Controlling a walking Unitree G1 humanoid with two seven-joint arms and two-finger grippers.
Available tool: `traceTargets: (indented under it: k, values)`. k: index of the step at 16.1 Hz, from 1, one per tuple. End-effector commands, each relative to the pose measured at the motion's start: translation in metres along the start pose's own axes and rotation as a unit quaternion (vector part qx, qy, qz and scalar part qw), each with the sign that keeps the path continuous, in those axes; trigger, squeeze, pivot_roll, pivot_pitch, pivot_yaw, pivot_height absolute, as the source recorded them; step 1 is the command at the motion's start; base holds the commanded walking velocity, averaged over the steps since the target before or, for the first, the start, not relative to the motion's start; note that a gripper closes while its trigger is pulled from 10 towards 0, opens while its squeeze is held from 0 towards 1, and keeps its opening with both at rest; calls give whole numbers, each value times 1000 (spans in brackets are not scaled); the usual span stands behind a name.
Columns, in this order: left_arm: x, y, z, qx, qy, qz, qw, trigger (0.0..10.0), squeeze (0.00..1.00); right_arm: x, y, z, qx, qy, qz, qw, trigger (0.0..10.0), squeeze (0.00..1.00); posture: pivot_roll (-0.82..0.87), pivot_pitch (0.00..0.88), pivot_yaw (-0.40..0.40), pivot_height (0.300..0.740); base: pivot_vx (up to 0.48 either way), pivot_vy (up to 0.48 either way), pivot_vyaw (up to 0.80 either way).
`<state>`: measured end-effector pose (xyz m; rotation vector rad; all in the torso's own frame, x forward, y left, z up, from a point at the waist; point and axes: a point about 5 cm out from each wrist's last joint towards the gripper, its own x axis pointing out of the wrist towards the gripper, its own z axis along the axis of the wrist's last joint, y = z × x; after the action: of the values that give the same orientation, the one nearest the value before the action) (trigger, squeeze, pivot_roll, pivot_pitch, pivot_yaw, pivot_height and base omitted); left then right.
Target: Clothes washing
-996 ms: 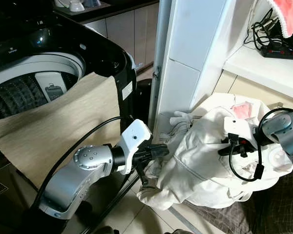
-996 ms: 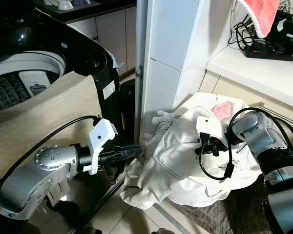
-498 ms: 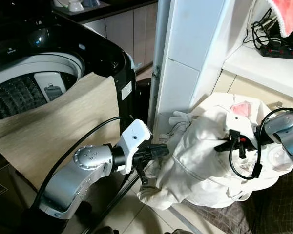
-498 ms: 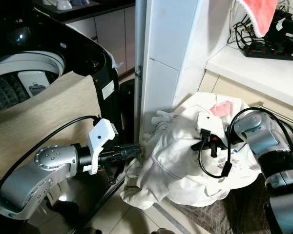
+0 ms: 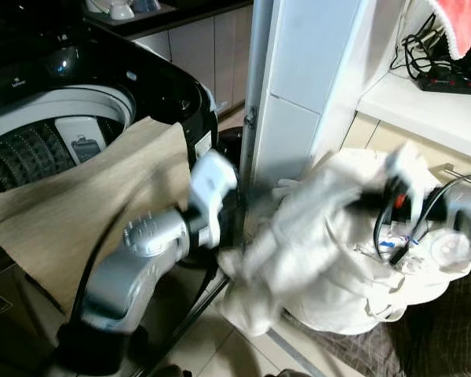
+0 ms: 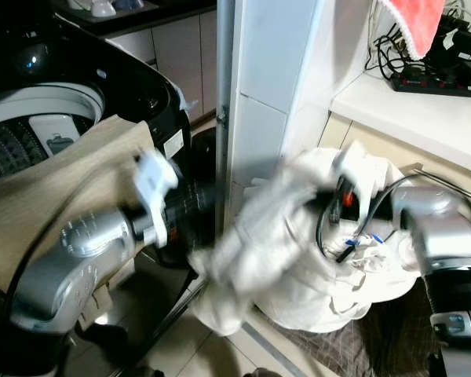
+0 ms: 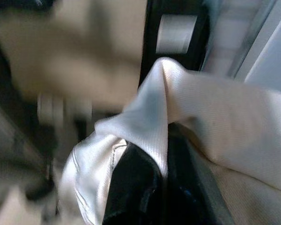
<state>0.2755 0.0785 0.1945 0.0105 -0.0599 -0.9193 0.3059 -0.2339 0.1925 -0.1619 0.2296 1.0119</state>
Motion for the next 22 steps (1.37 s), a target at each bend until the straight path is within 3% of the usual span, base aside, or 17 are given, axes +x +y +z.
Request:
traceTargets:
  k: [1,2,5,9,10,11,13,14,15,16,18,20,21,22]
  values:
    - [3,4,14,5,-41,3,999,10000,1000,-4,6,31,-10,-78,3,997,0,0,-119,0,-11,740,0,0,0]
    - [14,5,26,10,-75,-3,997,10000,1000,-6,21,50,9,-144,27,989,0,0,-124,0,-6,740,0,0,0]
    - [28,3,25,7,-88,-21,996,10000,1000,-15,40,66,44,-206,83,974,0,0,-134,0,6,740,0,0,0]
    - [41,8,18,31,-75,-12,997,10000,1000,-34,49,86,71,-273,84,956,0,0,-144,0,13,740,0,0,0]
    - [39,5,17,8,-80,-31,996,10000,843,-37,49,88,71,-276,79,955,0,0,-147,0,12,740,0,0,0]
    - [37,-1,18,-32,-97,-60,993,10000,0,-38,50,89,74,-271,75,957,0,0,-144,0,8,740,0,0,0]
    - [32,-2,23,-135,-137,-72,979,10000,0,-37,54,86,79,-251,79,961,0,0,-140,0,4,740,0,0,0]
    - [31,2,24,-159,-149,-59,974,10000,0,-36,56,85,81,-247,83,962,0,0,-140,0,4,740,0,0,0]
    - [26,12,33,-221,-195,-48,954,10000,980,-34,57,84,83,-249,87,961,0,0,-135,0,-1,740,0,0,0]
    - [22,12,39,-240,-214,-73,944,10000,1000,-33,57,84,83,-244,85,962,0,0,-131,0,-4,740,0,0,0]
    - [19,5,41,-243,-205,-115,941,10000,1000,-33,56,84,82,-243,84,963,0,0,-128,0,-3,740,0,0,0]
    - [21,-15,32,-228,-149,-167,948,10000,1000,-33,56,86,78,-244,83,963,0,0,-129,0,0,740,0,0,0]
    - [27,-21,22,-201,-112,-157,960,10000,1000,-33,56,88,76,-247,82,962,0,0,-128,0,-1,740,0,0,0]
    - [33,-22,13,-170,-82,-136,973,10000,588,-33,56,89,75,-249,83,962,0,0,-130,0,0,740,0,0,0]
